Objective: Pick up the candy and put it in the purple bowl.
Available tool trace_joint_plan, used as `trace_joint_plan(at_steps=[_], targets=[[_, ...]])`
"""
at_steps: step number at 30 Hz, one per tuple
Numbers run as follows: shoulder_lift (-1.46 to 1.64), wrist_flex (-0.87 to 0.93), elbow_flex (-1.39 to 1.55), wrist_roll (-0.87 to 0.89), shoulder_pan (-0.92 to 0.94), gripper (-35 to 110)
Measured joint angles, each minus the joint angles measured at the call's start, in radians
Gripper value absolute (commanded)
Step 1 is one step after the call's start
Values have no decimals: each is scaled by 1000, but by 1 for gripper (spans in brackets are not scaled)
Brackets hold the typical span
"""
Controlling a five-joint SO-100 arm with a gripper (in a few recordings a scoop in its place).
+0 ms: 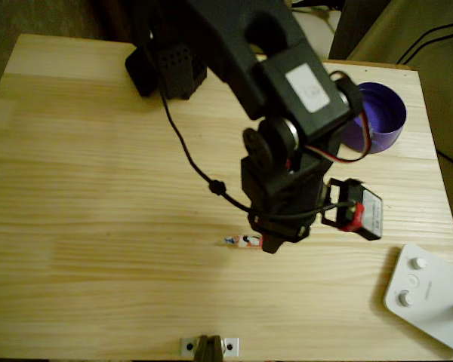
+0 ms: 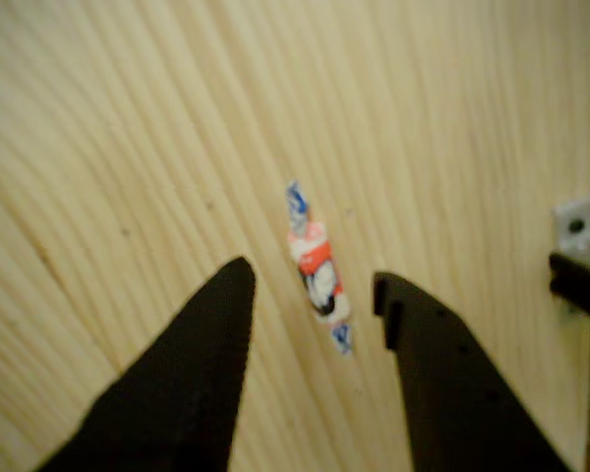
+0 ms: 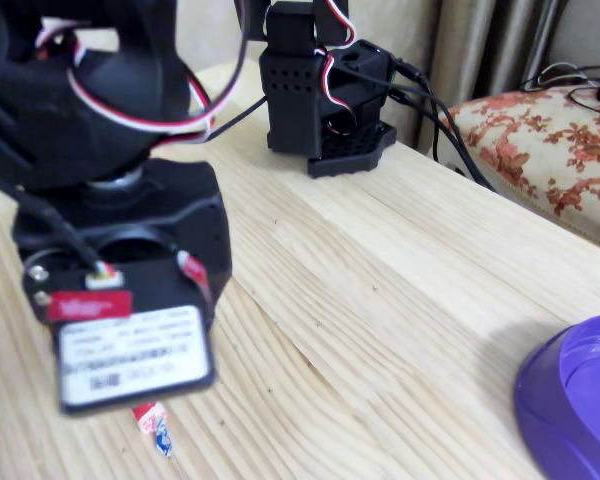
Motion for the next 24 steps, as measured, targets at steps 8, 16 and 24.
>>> trace_joint_plan(at_steps=[8,16,24], targets=[[-46,-17,9,-132,46,28],[-100,-20,18,-169,98,28],[-149,-2,17,-166,94,28]])
